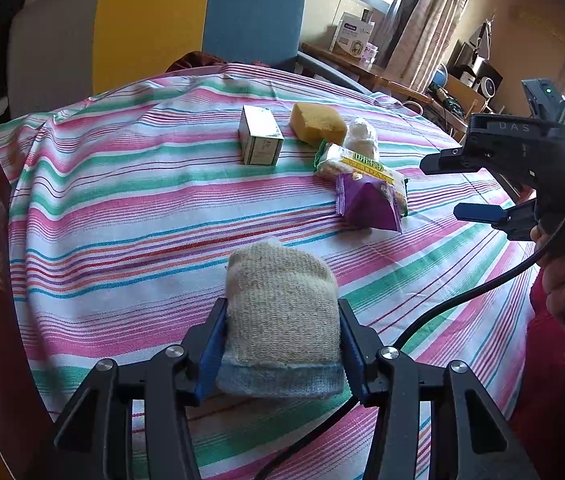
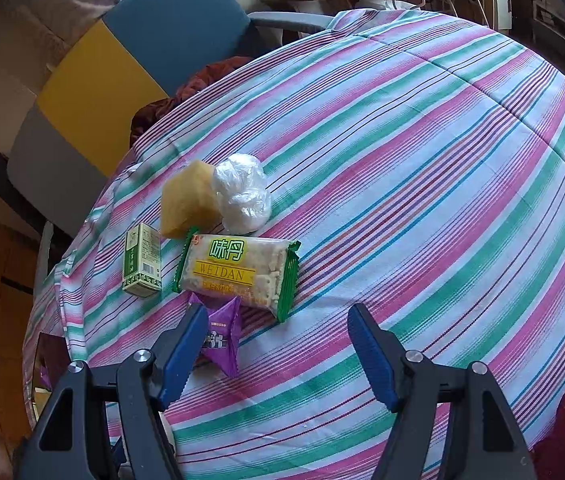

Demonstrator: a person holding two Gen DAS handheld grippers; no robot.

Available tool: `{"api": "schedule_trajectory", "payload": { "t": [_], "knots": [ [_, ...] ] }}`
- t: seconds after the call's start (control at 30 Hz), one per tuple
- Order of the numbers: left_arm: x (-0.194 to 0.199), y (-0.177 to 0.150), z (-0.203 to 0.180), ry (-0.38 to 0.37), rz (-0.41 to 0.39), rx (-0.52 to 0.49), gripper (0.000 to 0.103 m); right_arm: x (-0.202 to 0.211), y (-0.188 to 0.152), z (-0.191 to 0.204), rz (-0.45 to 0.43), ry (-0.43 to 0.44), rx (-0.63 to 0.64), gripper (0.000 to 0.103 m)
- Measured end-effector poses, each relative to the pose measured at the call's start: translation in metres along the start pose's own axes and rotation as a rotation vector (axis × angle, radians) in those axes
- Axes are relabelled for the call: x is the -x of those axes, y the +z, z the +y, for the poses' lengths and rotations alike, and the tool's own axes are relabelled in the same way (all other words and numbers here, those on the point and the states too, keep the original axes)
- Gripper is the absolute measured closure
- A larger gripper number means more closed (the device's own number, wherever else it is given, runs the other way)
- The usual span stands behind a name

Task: Organize objects
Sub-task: 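Lift the grey sock with left while right grasps the WEIDAN cracker packet, then carry the grey sock into the gold tray and open the left tool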

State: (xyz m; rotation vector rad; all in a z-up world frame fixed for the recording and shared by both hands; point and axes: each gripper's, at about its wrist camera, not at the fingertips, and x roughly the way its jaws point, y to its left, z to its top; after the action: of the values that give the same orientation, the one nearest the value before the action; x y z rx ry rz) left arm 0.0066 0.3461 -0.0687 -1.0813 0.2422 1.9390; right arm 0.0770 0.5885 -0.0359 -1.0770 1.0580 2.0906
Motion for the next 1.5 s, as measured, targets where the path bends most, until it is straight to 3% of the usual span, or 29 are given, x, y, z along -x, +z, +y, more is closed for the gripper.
{"api": "schedule_trajectory", "payload": {
  "t": [0.17, 0.43, 0.67, 0.87, 0.9, 1.03, 1.3, 1.5],
  "knots": [
    [0.000, -0.003, 0.001, -0.011, -0.018, -0.011, 0.051, -0.003, -0.002, 0.010, 0.000, -0.050, 0.062, 0.030],
    [0.000, -0.003, 0.006, -0.047, -0.024, 0.006, 0.051, -0.027, 0.026, 0.048, 0.027, -0.153, 0.318, 0.030],
    [0.001, -0.003, 0.010, -0.072, -0.026, 0.030, 0.051, -0.063, 0.042, 0.072, 0.121, -0.149, 0.472, 0.031],
    [0.003, -0.004, 0.012, -0.086, -0.025, 0.041, 0.051, -0.083, 0.030, 0.077, 0.226, -0.151, 0.568, 0.031],
    [0.003, -0.003, 0.012, -0.088, -0.024, 0.042, 0.051, -0.084, 0.026, 0.076, 0.242, -0.168, 0.582, 0.036],
    [0.004, -0.003, 0.013, -0.091, -0.025, 0.045, 0.051, -0.074, 0.012, 0.063, 0.241, -0.171, 0.579, 0.052],
    [0.005, -0.003, 0.011, -0.074, -0.029, 0.029, 0.051, -0.052, -0.004, 0.030, 0.190, -0.130, 0.488, 0.052],
    [0.006, -0.003, 0.010, -0.051, -0.032, 0.021, 0.051, -0.050, -0.007, 0.024, 0.160, -0.129, 0.503, 0.052]
  ]
}}
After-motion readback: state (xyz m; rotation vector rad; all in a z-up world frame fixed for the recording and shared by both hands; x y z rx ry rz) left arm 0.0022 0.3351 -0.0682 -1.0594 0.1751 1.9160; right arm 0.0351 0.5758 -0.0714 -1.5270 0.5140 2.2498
